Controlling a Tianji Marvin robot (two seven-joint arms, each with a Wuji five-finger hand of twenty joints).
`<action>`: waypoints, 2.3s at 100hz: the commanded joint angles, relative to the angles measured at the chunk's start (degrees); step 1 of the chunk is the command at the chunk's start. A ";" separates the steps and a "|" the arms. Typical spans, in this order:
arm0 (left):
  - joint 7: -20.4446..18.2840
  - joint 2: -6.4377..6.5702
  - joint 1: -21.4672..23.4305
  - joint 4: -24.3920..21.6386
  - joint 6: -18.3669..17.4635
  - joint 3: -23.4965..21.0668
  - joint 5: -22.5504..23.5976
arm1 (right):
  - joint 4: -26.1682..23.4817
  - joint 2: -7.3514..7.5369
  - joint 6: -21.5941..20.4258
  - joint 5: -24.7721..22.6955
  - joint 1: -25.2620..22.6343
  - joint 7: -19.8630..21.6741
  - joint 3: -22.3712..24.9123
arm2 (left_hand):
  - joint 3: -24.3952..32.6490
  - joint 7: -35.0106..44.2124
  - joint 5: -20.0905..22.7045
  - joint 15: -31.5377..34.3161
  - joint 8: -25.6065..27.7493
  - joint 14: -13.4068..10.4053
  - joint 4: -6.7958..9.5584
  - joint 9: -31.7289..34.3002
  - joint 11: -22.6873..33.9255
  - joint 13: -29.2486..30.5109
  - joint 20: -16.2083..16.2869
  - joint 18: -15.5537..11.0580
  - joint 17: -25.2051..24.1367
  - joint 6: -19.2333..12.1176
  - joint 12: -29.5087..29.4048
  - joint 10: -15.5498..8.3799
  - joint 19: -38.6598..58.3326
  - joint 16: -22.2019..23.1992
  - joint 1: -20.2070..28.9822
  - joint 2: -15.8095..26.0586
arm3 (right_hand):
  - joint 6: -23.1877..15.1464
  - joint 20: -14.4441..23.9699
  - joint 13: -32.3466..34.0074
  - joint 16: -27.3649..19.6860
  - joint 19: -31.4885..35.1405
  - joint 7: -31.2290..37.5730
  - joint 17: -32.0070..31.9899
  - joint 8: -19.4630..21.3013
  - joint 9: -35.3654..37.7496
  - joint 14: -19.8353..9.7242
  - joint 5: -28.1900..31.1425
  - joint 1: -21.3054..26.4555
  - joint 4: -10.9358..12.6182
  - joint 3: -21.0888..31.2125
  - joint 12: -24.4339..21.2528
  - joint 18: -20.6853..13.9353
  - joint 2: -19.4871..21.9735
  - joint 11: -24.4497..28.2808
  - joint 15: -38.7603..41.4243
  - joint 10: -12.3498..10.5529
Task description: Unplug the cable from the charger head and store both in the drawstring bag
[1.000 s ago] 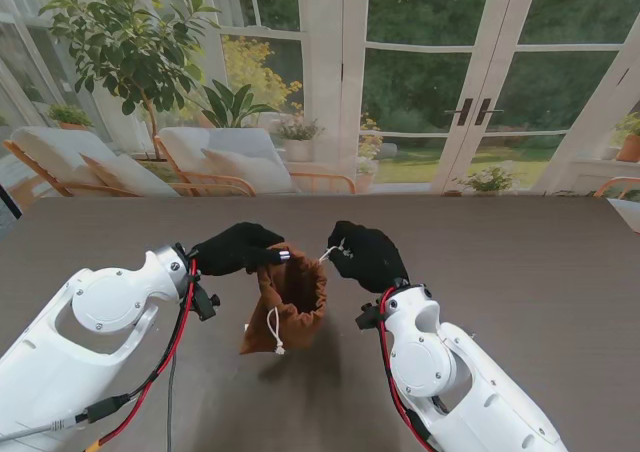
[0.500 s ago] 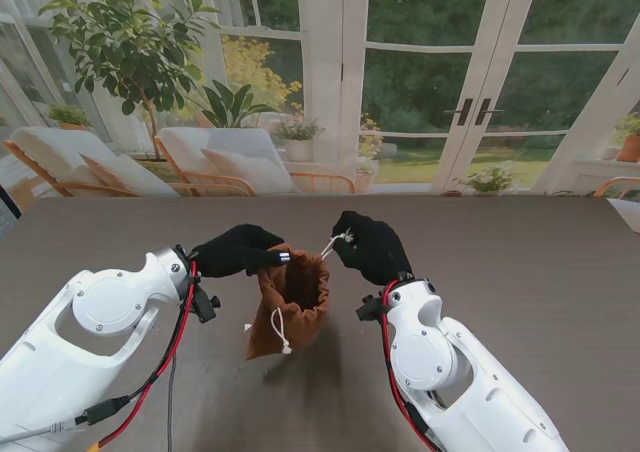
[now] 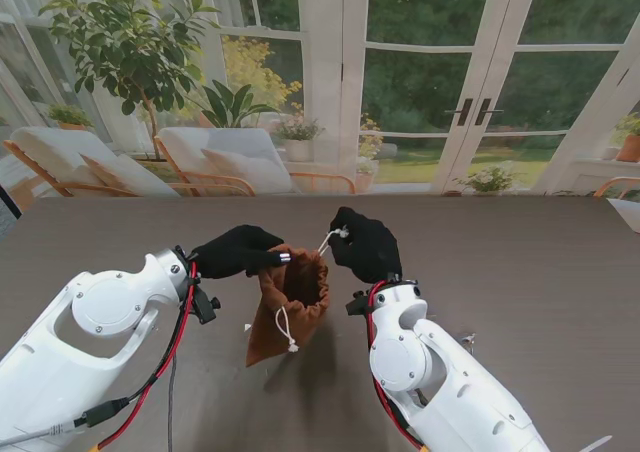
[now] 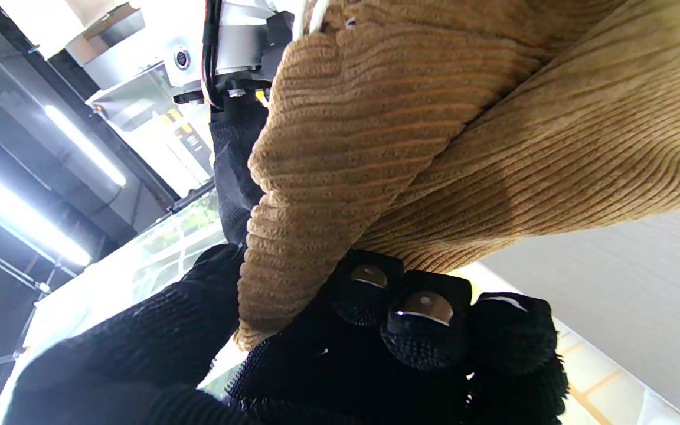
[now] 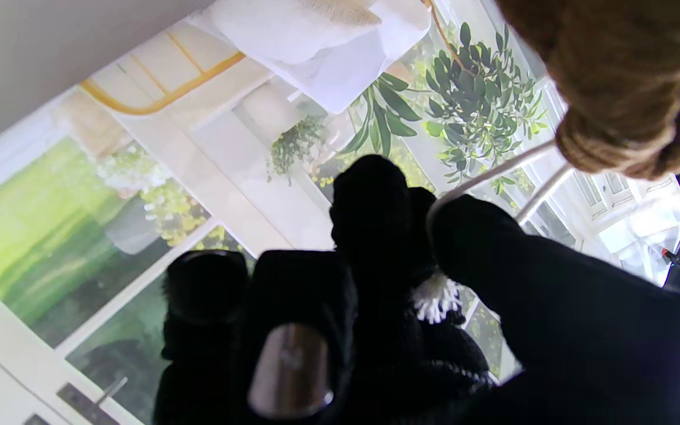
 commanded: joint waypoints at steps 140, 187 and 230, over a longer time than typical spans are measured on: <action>5.83 -2.44 1.98 -1.28 7.43 -0.67 -3.65 | 3.51 4.38 -4.28 -24.94 7.16 -7.06 -1.00 | -33.61 -41.20 -7.82 -56.23 -29.30 12.13 9.16 -12.46 -46.33 -21.34 -17.08 1.39 -25.56 3.22 -44.92 8.41 -25.33 -20.64 20.39 5.71 | 3.44 -1.01 0.65 4.81 11.30 7.05 29.91 6.07 6.83 -15.47 -2.38 -1.29 -2.79 4.46 0.02 -11.63 -0.44 13.69 6.96 -2.75; 10.43 -2.94 6.62 -4.13 7.79 -3.36 -0.28 | 1.86 4.43 -2.87 -24.99 6.98 -5.84 -0.48 | -23.15 -50.86 -11.85 -63.73 -36.00 12.20 10.45 -15.97 -50.47 -23.96 -17.70 1.32 -26.92 5.45 -49.69 8.64 -30.73 -23.28 10.48 3.74 | 3.41 -1.07 0.69 4.97 11.29 6.99 29.92 6.41 6.79 -16.08 -2.44 -1.07 -2.76 4.26 -0.03 -11.97 -0.39 13.85 6.76 -2.76; 15.85 -3.03 12.42 -9.30 6.08 -5.46 9.72 | -2.04 4.49 0.51 -24.74 5.89 -2.88 0.35 | -21.91 -5.25 -16.16 -37.59 -8.15 11.67 7.19 -13.08 -27.97 -15.08 -7.70 3.37 -15.95 7.67 -21.51 7.79 -13.62 -9.53 7.99 -3.40 | 3.83 -0.99 0.70 5.13 11.70 6.79 29.99 6.35 6.79 -16.11 -2.26 -0.63 -2.56 3.95 -0.05 -12.04 -0.39 13.90 6.85 -2.27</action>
